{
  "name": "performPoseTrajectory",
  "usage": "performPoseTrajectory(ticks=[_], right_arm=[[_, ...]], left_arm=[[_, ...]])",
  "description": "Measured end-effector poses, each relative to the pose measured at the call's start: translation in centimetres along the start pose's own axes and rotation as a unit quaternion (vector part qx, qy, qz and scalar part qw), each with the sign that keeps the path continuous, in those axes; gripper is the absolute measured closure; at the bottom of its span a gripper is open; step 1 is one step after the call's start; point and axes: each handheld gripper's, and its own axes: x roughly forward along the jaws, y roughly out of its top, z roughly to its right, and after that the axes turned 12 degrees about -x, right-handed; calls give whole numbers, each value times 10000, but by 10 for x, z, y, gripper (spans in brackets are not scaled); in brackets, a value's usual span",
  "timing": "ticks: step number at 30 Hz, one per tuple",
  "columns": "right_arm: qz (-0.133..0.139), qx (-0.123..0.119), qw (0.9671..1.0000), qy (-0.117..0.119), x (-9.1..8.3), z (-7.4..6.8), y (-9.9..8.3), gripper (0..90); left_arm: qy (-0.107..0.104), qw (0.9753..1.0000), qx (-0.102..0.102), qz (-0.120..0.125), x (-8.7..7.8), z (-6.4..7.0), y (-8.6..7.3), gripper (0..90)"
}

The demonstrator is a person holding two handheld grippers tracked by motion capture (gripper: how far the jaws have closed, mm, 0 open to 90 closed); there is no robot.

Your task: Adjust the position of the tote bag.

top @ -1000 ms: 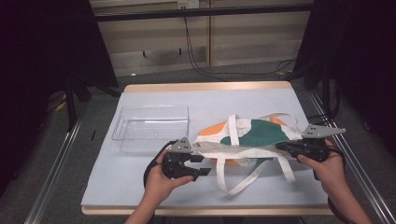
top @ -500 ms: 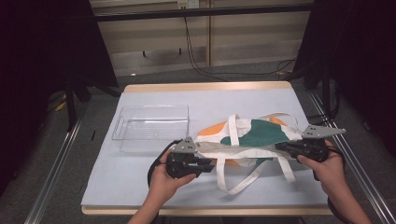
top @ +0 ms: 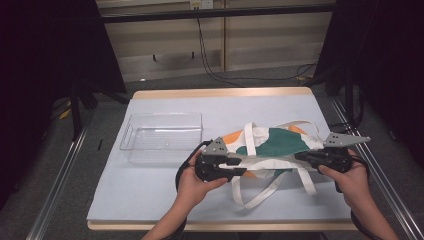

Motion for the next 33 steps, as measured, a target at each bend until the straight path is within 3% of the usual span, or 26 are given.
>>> performPoseTrajectory(ticks=[8, 17, 25, 26, 29, 33], right_arm=[[32, 41, 10000, 4, 0, 1, 0, 900], [46, 73, 10000, 9, 2, 2, 3, 900], [83, 80, 9999, 35, 4, 2, 5, 900], [84, 79, 9999, 29, 4, 2, 6, 900], [96, 67, 9999, 37, 4, 2, 8, 900], [121, 68, 9999, 57, 4, 2, 10, 900]], left_arm=[[142, 9998, 97, -76, 13, -9, 1, 505], [213, 9994, 227, -165, 25, -5, 6, 342], [393, 9981, 378, -287, 33, -2, 7, 288], [357, 9986, 343, -187, 35, -2, 6, 284], [461, 9978, 424, -226, 37, -1, 7, 243], [612, 9961, 570, -280, 38, -3, 6, 275]])
